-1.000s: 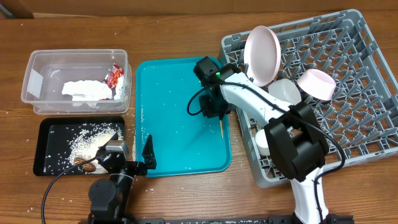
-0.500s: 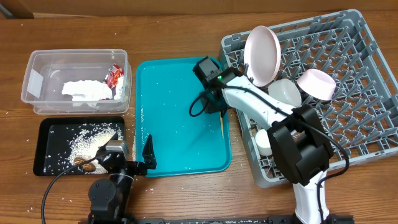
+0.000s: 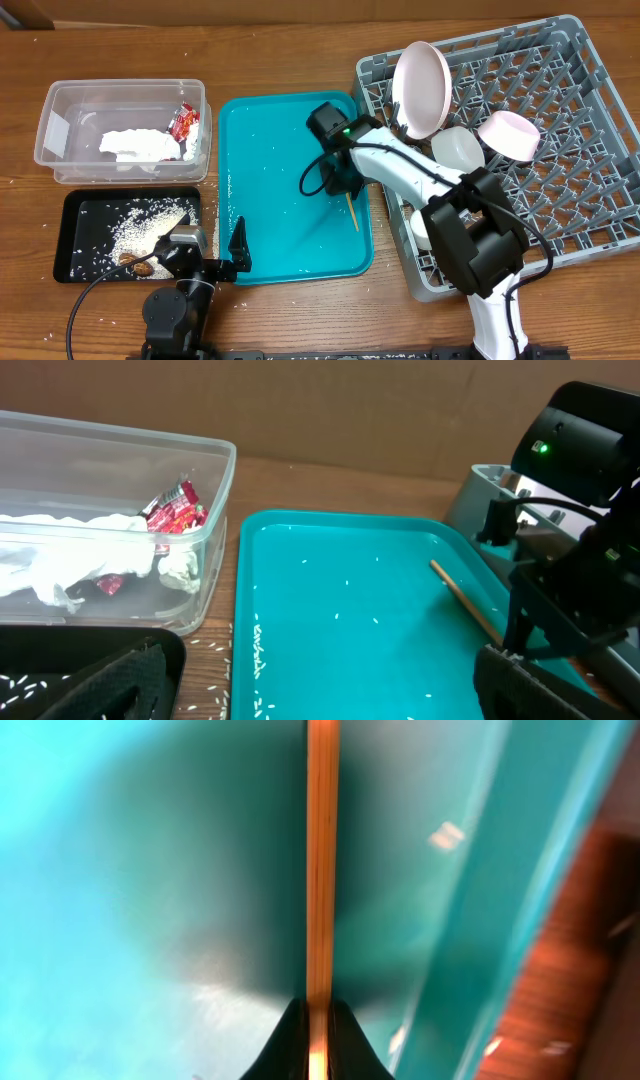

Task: Sort waste into correct bins and load items into the dishwasher
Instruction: 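Carry the second chopstick into the dish rack and release it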

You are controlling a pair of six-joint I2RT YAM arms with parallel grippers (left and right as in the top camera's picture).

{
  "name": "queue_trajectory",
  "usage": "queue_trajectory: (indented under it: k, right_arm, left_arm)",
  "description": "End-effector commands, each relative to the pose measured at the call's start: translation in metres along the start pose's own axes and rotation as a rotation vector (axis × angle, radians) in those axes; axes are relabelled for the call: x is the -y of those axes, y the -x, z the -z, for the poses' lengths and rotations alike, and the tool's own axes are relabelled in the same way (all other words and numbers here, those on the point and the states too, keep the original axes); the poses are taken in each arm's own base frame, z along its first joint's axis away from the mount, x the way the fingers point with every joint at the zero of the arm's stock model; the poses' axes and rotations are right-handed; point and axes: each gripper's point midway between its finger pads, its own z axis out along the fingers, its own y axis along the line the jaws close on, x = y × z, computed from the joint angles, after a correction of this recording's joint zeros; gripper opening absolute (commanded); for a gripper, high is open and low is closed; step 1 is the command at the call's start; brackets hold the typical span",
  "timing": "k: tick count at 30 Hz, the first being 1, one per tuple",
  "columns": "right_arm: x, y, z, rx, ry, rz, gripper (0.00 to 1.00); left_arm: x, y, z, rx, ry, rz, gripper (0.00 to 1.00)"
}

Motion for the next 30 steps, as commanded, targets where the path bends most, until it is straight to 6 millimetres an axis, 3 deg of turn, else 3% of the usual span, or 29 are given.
queue_trajectory:
  k: [1, 6, 9, 11, 14, 19, 25, 26, 28, 30]
  right_arm:
    - [-0.019, 0.021, 0.033, 0.066, 0.053, 0.018, 0.04]
    - [-0.016, 0.051, 0.118, 0.223, 0.093, 0.025, 0.04]
    - [0.011, 0.065, 0.166, 0.338, 0.051, 0.063, 0.04]
    - [0.034, 0.070, 0.180, 0.374, 0.000, 0.076, 0.04]
    - [0.064, 0.066, 0.177, 0.334, -0.038, 0.114, 0.04]
    - [0.100, 0.055, 0.143, 0.226, -0.072, 0.121, 0.04]
    - [0.107, 0.042, 0.105, 0.173, -0.080, 0.123, 0.04]
    - [0.107, 0.041, 0.103, 0.167, -0.081, 0.123, 0.07]
    - [0.107, 0.040, 0.106, 0.166, -0.080, 0.113, 0.32]
    - [0.103, 0.042, 0.120, 0.194, -0.072, 0.088, 0.38]
  left_arm:
    - [0.000, 0.000, 0.000, 0.006, -0.005, -0.015, 1.00]
    - [0.000, 0.000, 0.000, 0.006, -0.005, -0.015, 1.00]
    - [0.000, 0.000, 0.000, 0.006, -0.005, -0.015, 1.00]
    - [0.000, 0.000, 0.000, 0.006, -0.005, -0.015, 1.00]
    - [0.000, 0.000, 0.000, 0.006, -0.005, -0.015, 1.00]
    - [0.000, 0.000, 0.000, 0.006, -0.005, -0.015, 1.00]
    - [0.000, 0.000, 0.000, 0.006, -0.005, -0.015, 1.00]
    - [0.000, 0.000, 0.000, 0.006, -0.005, -0.015, 1.00]
    - [0.000, 0.000, 0.000, 0.006, -0.005, -0.015, 1.00]
    - [0.000, 0.000, 0.000, 0.006, -0.005, -0.015, 1.00]
